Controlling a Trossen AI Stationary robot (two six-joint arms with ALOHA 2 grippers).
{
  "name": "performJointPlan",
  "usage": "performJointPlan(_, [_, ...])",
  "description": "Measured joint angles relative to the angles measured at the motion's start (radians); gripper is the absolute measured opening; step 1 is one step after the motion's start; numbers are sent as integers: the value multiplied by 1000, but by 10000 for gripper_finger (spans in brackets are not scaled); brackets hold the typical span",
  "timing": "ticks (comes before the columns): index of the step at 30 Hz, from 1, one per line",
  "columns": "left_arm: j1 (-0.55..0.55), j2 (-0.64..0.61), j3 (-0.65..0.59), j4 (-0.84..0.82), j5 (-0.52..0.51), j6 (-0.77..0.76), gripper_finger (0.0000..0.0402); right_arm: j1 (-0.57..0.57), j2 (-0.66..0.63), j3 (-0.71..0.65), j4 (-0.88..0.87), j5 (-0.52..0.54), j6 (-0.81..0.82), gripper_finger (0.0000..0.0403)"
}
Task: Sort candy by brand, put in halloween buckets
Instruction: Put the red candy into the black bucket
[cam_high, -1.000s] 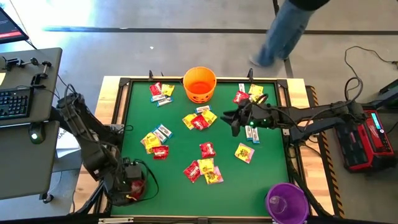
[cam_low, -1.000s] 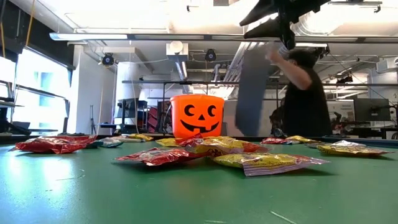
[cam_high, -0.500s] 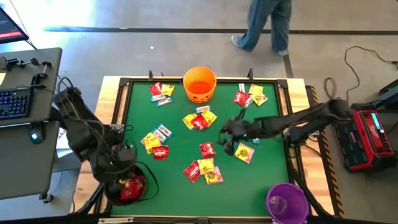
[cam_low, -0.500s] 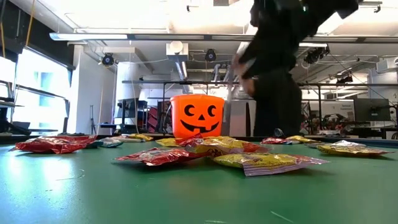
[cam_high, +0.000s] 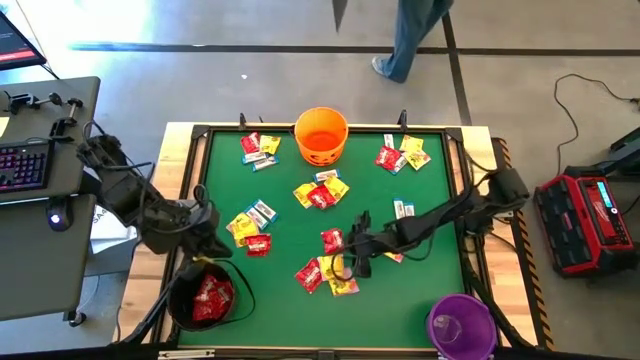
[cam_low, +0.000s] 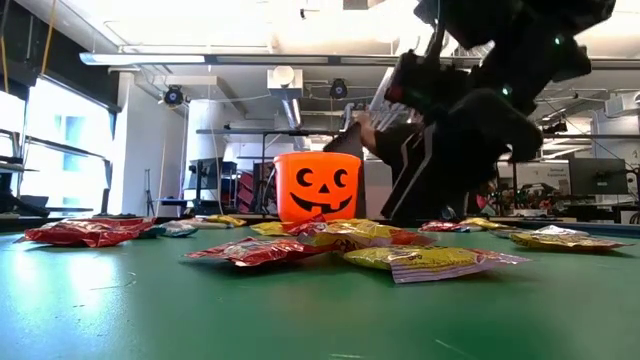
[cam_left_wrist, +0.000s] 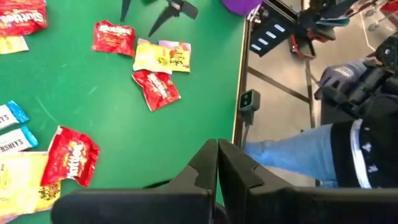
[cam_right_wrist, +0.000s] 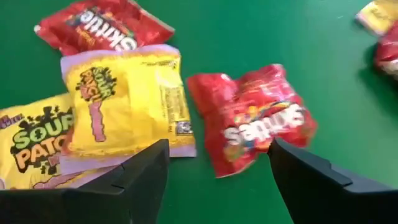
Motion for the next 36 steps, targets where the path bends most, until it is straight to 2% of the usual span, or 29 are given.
performJointPlan(7, [22, 6, -1, -5, 35, 14, 3, -3, 75, 0, 74, 37, 11, 208])
performJointPlan(14, [22, 5, -1, 0, 38, 5, 3, -3, 94, 0, 77, 129, 39, 104])
performJointPlan(20, [22, 5, -1, 0, 30, 10, 3, -10, 84, 19, 40, 138, 61, 11])
performJointPlan(27, [96, 5, -1, 0, 9, 40, 3, -10, 82, 213, -154, 83, 61, 2])
performJointPlan(32, [158, 5, -1, 0, -100, 260, 3, -30, 81, 403, -293, 26, 42, 1])
performJointPlan(36, [193, 5, -1, 12, -139, 428, 14, -50, 79, 565, -498, 24, -19, 0])
